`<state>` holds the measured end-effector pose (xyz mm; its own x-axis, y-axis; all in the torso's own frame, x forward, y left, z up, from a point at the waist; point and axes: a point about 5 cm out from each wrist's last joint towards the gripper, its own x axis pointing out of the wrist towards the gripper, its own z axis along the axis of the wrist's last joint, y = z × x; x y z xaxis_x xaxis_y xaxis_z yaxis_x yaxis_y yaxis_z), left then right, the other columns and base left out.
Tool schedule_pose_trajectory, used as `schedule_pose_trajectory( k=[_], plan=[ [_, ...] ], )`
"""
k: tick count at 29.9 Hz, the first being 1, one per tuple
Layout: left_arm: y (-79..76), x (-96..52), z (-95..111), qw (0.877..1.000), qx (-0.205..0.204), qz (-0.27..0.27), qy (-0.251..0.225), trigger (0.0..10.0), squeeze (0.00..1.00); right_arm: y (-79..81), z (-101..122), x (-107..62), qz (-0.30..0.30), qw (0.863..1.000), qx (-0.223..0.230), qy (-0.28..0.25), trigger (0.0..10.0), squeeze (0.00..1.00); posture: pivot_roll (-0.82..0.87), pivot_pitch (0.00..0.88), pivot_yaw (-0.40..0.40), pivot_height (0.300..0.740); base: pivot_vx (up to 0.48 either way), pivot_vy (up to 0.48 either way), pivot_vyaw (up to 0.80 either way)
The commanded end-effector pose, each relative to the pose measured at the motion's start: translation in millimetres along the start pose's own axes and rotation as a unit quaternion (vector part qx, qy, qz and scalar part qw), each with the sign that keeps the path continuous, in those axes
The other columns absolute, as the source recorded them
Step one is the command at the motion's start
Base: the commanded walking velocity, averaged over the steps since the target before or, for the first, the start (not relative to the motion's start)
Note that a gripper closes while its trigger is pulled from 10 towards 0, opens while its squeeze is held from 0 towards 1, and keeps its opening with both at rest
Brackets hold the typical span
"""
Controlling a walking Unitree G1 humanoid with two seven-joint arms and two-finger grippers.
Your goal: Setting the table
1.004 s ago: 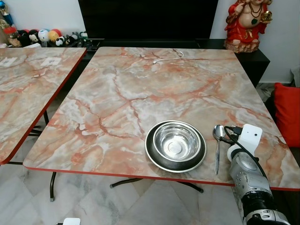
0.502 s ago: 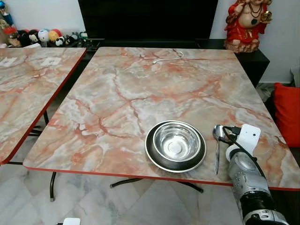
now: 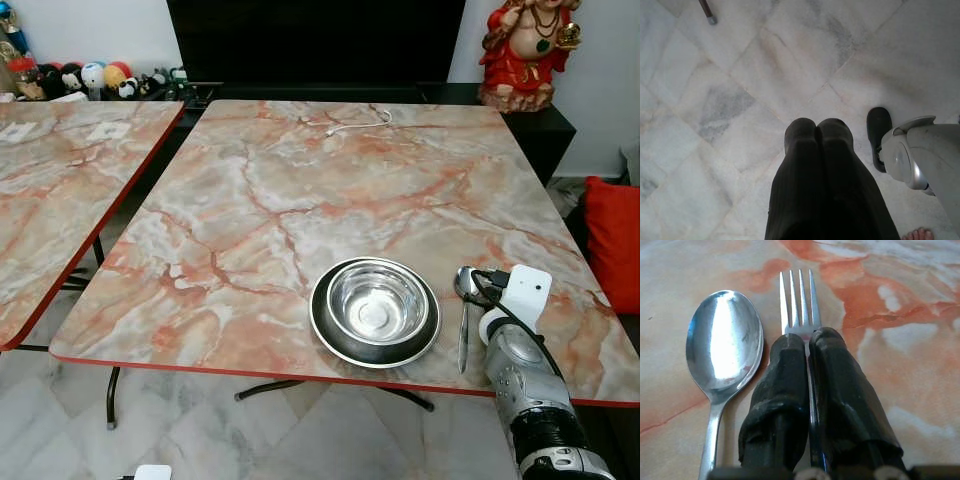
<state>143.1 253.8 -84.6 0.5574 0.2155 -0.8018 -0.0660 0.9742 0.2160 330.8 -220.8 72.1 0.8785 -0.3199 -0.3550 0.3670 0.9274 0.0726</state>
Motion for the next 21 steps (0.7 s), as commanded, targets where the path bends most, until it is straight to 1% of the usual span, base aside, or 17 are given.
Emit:
schedule_pose_trajectory(
  k=[1, 5, 9, 13, 17, 18, 19, 20, 21],
  plan=[
    [0.4, -0.9, -5.2, 1.000, -0.002, 0.001, 0.013, 10.0, 0.00, -1.5, 1.6, -0.5, -0.005, 1.000, -0.004, -0.001, 10.0, 0.00, -0.02, 0.031, 0.017, 0.740, 0.000, 0.000, 0.00],
    [0.3, -0.8, -5.1, 1.000, -0.003, 0.001, 0.014, 10.0, 0.00, -2.8, 6.3, -0.8, -0.011, 1.000, 0.000, -0.020, 10.0, 0.00, -0.02, 0.030, 0.019, 0.740, 0.000, 0.000, 0.00],
    [0.2, -0.7, -5.0, 1.000, -0.002, 0.000, 0.014, 10.0, 0.00, 0.9, 12.0, -1.7, -0.005, 0.999, 0.010, -0.040, 10.0, 0.00, -0.02, 0.030, 0.019, 0.740, 0.000, 0.000, 0.00],
    [0.0, -0.7, -5.1, 1.000, -0.001, -0.001, 0.015, 10.0, 0.00, 2.2, 13.4, -1.6, 0.000, 0.999, 0.014, -0.044, 10.0, 0.00, -0.02, 0.030, 0.019, 0.740, 0.000, 0.000, 0.00],
    [-0.2, -0.8, -5.3, 1.000, -0.002, -0.001, 0.015, 10.0, 0.00, 2.0, 18.0, -2.5, -0.001, 0.998, 0.017, -0.063, 10.0, 0.00, -0.02, 0.029, 0.019, 0.740, 0.000, 0.000, 0.00],
    [-0.5, -0.8, -5.3, 1.000, -0.002, -0.001, 0.015, 10.0, 0.00, 3.5, 25.1, -4.5, 0.009, 0.995, 0.023, -0.094, 10.0, 0.00, -0.02, 0.029, 0.019, 0.740, 0.000, 0.000, 0.00],
    [-0.5, -0.8, -5.2, 1.000, -0.002, -0.001, 0.015, 10.0, 0.00, 4.0, 26.9, -5.0, 0.011, 0.994, 0.024, -0.102, 10.0, 0.00, -0.02, 0.029, 0.019, 0.740, 0.000, 0.000, 0.00],
    [-0.6, -0.8, -5.3, 1.000, -0.002, -0.001, 0.015, 10.0, 0.00, 5.3, 31.9, -7.1, 0.016, 0.992, 0.013, -0.125, 10.0, 0.00, -0.02, 0.030, 0.018, 0.740, 0.000, 0.000, 0.00],
    [-0.5, -0.8, -5.4, 1.000, -0.003, -0.001, 0.015, 10.0, 0.00, 9.2, 41.2, -12.9, 0.029, 0.984, -0.018, -0.174, 10.0, 0.00, -0.02, 0.030, 0.018, 0.740, 0.000, 0.000, 0.00]
  ],
)
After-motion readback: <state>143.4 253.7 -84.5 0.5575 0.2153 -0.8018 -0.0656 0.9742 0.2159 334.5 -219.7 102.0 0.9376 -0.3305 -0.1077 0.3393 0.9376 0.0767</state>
